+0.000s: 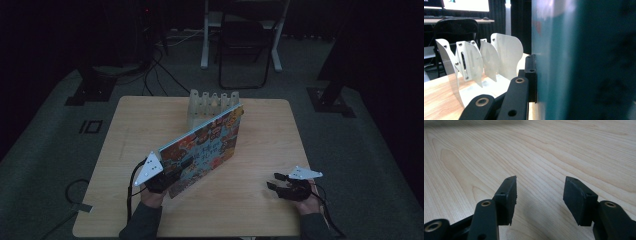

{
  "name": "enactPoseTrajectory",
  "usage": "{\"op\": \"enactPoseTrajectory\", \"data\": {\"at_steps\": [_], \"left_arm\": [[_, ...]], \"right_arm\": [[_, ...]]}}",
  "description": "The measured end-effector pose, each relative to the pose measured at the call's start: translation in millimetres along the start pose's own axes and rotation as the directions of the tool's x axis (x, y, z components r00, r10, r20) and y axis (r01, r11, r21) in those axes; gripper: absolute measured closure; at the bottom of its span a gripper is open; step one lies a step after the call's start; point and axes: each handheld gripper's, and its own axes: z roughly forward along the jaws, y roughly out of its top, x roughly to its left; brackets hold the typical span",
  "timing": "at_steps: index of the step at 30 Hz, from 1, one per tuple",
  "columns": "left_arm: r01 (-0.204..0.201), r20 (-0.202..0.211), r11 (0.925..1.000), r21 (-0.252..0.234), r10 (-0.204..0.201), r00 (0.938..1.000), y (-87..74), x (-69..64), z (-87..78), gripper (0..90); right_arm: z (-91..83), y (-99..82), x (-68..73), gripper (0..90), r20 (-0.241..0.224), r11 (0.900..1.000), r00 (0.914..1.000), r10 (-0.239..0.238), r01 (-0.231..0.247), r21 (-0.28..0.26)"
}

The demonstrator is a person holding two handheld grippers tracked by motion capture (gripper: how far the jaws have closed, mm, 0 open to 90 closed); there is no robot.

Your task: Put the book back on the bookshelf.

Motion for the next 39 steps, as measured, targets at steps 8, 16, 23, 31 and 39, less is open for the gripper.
{"op": "enactPoseTrajectory", "data": {"at_steps": [8,16,23,31,39], "left_arm": [[0.010,-0.032,0.9999,-0.003,-0.010,0.9994,1.3,2.6,-1.7,81.2],[0.018,-0.059,0.9998,-0.006,-0.018,0.9981,1.0,5.8,-5.6,81.2],[0.026,-0.082,0.9996,-0.015,-0.027,0.9962,1.6,7.6,-8.3,81.2],[0.027,-0.110,0.9994,-0.022,-0.030,0.9935,1.3,8.8,-10.8,81.2],[0.026,-0.119,0.9993,-0.026,-0.029,0.9924,2.3,9.7,-14.2,81.2]], "right_arm": [[0.2,0.1,-0.2,42.8,0.000,1.0000,1.0000,0.002,-0.002,0.003],[0.6,0.3,-0.3,40.9,0.000,1.0000,1.0000,0.002,-0.002,0.007],[2.6,0.8,1.6,36.8,0.012,0.9993,0.9998,-0.013,0.012,0.036],[5.3,1.7,4.8,30.9,0.040,0.9973,0.9984,-0.038,0.036,0.064],[8.9,2.6,7.3,25.2,0.055,0.9938,0.9967,-0.060,0.055,0.097]]}}
